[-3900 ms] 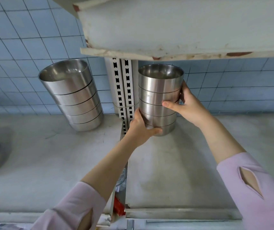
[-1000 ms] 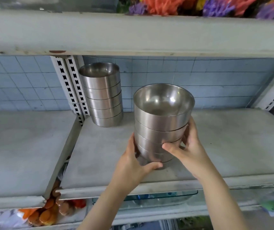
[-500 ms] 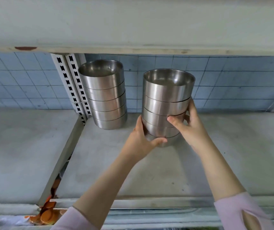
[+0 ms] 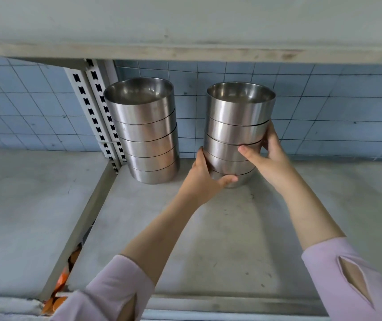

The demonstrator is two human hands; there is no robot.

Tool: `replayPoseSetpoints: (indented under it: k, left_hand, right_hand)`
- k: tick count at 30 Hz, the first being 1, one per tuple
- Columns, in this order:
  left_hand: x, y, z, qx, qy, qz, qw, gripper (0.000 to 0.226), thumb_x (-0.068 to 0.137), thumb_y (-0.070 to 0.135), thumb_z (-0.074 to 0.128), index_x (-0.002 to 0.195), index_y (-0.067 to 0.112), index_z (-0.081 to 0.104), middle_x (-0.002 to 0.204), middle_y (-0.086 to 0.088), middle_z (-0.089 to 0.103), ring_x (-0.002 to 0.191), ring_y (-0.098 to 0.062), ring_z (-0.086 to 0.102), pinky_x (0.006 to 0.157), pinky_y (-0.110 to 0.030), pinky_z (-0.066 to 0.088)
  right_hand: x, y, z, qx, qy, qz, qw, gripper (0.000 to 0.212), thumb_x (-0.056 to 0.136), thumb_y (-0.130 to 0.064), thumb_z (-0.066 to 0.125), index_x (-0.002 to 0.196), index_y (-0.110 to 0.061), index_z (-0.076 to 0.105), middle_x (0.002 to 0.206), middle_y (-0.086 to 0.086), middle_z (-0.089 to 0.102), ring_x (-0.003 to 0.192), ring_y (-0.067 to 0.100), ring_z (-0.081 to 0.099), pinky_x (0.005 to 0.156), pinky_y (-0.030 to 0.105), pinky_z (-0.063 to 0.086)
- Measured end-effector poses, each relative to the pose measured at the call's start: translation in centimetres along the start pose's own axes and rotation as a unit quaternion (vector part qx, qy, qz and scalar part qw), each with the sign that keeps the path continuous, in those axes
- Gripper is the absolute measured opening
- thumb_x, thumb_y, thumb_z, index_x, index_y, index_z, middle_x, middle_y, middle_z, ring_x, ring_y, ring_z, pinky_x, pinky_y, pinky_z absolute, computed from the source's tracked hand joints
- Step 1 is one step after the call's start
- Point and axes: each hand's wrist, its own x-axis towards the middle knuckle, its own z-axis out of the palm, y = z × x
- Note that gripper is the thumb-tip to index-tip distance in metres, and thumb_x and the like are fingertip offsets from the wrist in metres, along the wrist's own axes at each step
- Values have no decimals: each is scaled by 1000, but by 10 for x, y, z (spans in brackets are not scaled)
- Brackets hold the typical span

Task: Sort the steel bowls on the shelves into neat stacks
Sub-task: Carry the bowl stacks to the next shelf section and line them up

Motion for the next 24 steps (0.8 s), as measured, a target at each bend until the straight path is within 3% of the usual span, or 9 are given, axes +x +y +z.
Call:
replayPoseSetpoints:
  k: [3,6,10,13,16,19,22,24]
  left_hand:
    - [7,0,-1,12,-6,-5,1000,119,50,68,79,146,29,19,142,1,46,127,-19,47,103,-42,44]
    - [8,-2,-1,15,-6,-3,1000,121,49,71,78,146,30,19,143,2,45,129,-19,46,105,-43,43]
    - [8,-2,-1,9,-4,-2,1000,119,50,68,79,145,29,19,144,3,45,129,-18,46,106,-42,42]
    - [8,-1,-1,9,-5,-6,1000,118,50,68,80,144,27,21,141,3,47,127,-18,47,105,-43,43]
    - [7,1,-2,11,-5,-12,1000,118,52,66,81,145,24,21,142,1,47,128,-20,47,105,-43,43]
    - [3,4,-4,41,-17,-19,999,119,63,61,79,150,17,12,145,-6,46,129,-26,47,103,-40,43]
    - [-16,5,-18,55,-60,-40,996,121,72,55,76,154,17,-5,153,-10,35,137,-27,39,107,-37,37]
    - [-43,-1,-37,43,-58,-27,997,106,76,49,75,154,19,10,150,-5,39,135,-23,42,107,-34,38]
  right_hand:
    - [4,-6,-6,-37,15,-2,999,116,66,-63,79,154,-49,4,159,-21,30,146,3,30,118,49,31]
    - [6,-19,-4,-24,57,-20,998,127,58,-76,75,156,-42,3,161,-19,27,147,2,27,118,49,33]
    - [13,-37,3,34,149,-55,987,105,71,-63,74,156,-28,24,150,-10,46,136,2,44,111,42,44]
    - [13,-38,4,45,154,-64,985,85,79,-46,77,151,-27,37,144,-14,49,130,4,50,102,30,51]
    - [11,-35,1,37,144,-64,987,83,81,-43,78,152,-27,37,147,-13,49,130,4,51,92,15,49]
    - [2,-39,0,40,141,-36,989,91,76,-52,76,154,-29,33,150,-11,48,133,3,49,98,21,44]
    - [-33,-48,8,66,193,9,979,82,84,-43,75,153,-31,33,153,-5,44,136,10,46,101,24,42]
    - [-68,-52,25,68,222,6,973,61,87,-35,75,141,-34,47,143,-9,52,130,8,52,107,33,44]
